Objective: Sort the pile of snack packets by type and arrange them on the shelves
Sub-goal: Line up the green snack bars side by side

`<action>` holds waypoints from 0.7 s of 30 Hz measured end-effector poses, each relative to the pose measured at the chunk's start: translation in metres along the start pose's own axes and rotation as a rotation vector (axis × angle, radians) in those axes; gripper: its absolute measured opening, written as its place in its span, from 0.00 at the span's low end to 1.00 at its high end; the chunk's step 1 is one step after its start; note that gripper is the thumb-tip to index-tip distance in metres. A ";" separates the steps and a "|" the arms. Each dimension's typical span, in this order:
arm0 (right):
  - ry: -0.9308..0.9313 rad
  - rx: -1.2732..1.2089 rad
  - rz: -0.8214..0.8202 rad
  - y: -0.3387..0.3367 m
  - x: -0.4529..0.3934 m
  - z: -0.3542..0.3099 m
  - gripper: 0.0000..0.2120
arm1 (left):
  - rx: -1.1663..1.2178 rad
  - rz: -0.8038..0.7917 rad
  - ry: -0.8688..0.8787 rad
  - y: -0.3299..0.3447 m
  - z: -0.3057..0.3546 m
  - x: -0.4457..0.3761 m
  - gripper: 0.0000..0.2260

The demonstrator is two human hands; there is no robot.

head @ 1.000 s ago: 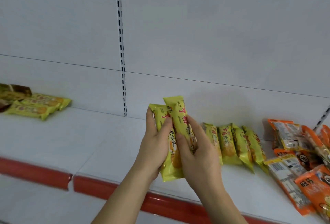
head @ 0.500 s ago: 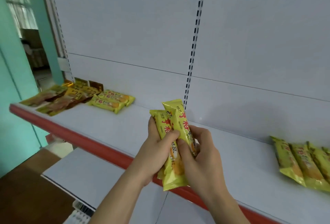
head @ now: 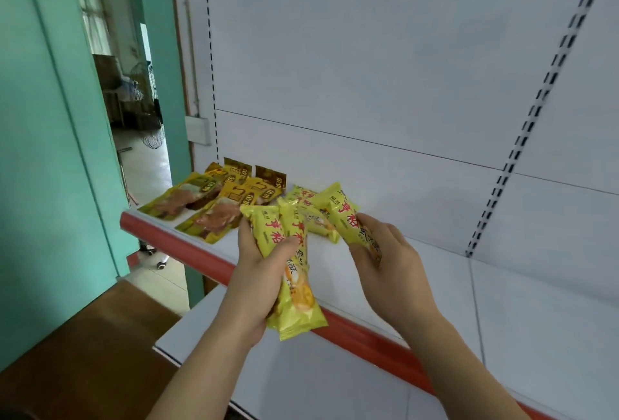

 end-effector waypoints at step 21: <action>-0.366 0.657 -0.124 0.157 -0.094 -0.010 0.18 | 0.060 -0.098 0.009 -0.066 0.023 -0.152 0.26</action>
Point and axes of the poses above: each hand's wrist, its own x-axis away from the middle knuckle, its own y-axis out of the palm, z = x × y, the point moved 10 cm from there along -x, towards the middle knuckle, and after that the axes turned 9 degrees about x, right-handed, at the moved point
